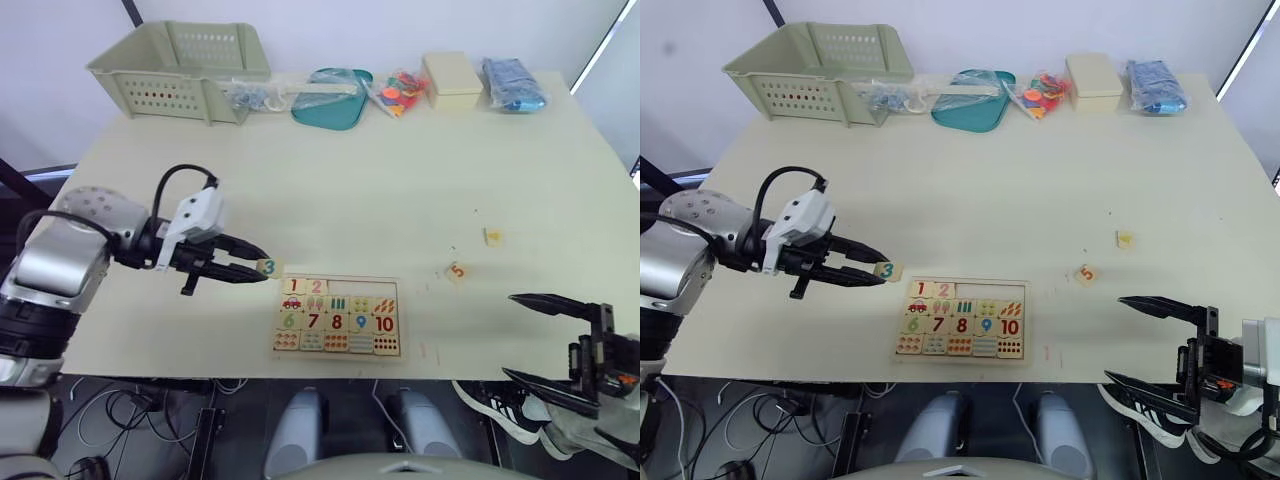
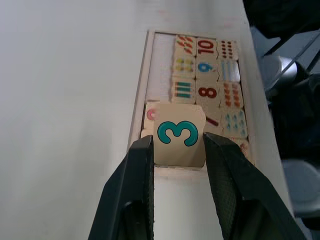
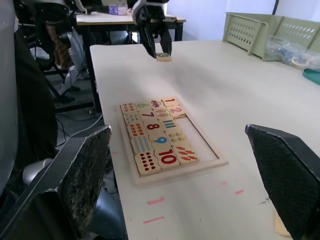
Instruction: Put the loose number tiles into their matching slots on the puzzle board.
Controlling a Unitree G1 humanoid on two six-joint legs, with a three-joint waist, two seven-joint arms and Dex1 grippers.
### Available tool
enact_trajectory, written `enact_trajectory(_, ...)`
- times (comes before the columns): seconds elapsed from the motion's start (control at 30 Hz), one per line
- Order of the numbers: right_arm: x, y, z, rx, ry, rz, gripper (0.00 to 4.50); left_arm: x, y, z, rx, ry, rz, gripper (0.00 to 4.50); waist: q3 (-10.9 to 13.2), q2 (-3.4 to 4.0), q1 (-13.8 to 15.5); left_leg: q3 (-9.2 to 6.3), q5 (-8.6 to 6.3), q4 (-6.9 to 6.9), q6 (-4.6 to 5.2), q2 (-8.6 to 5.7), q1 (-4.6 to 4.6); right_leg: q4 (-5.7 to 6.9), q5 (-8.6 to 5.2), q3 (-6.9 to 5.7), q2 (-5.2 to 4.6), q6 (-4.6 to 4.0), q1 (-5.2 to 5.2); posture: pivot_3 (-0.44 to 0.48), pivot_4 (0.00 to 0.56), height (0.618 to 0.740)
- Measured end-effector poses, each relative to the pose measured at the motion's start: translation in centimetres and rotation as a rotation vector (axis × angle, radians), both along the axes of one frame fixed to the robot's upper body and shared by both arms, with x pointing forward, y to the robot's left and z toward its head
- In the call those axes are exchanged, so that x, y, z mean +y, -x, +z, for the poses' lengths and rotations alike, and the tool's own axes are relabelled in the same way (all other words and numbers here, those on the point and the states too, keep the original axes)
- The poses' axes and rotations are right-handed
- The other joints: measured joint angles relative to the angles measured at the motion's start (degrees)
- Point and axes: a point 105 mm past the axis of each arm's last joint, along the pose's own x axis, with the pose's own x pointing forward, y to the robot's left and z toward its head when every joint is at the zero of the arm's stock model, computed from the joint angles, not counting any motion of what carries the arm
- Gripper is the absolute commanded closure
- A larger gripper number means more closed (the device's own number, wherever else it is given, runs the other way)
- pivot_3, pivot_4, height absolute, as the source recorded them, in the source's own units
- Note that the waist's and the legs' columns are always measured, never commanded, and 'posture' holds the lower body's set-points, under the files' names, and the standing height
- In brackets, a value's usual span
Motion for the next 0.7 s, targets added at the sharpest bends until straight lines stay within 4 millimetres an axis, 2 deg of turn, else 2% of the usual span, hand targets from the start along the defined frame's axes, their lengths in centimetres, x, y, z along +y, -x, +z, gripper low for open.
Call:
enact_trajectory(0.2, 0.2, 0.1, -0.1, 0.000, -0.002, -0.006, 0.00, -3.2, -0.5, 2.0, -0.043, -0.118, 0.024, 3.49, 0.01, -0.01, 0.00, 0.04, 0.00, 0.01, 0.00, -0.01, 0.01, 0.01, -0.01, 0.08, 0.07, 0.01, 0.00, 0.000, 0.150, 0.740)
enact_trajectory(0.43, 0.2, 0.0, -0.1, -0.005, -0.008, -0.028, 0.00, -5.3, -0.6, 0.8, 0.073, -0.201, 0.065, 3.49, 0.02, -0.02, -0.10, 0.03, 0.00, 0.00, -0.01, 0.01, -0.02, 0.01, -0.01, 0.11, 0.12, 0.00, -0.04, 0.000, 0.150, 0.740)
enact_trajectory(0.7, 0.7, 0.2, -0.1, -0.024, -0.008, -0.040, 0.00, -6.9, -1.2, -1.8, 0.048, -0.287, 0.049, 3.49, 0.02, -0.03, -0.01, 0.08, 0.00, 0.01, -0.01, 0.01, 0.00, 0.01, -0.01, 0.18, 0.11, 0.00, -0.04, 0.000, 0.150, 0.740)
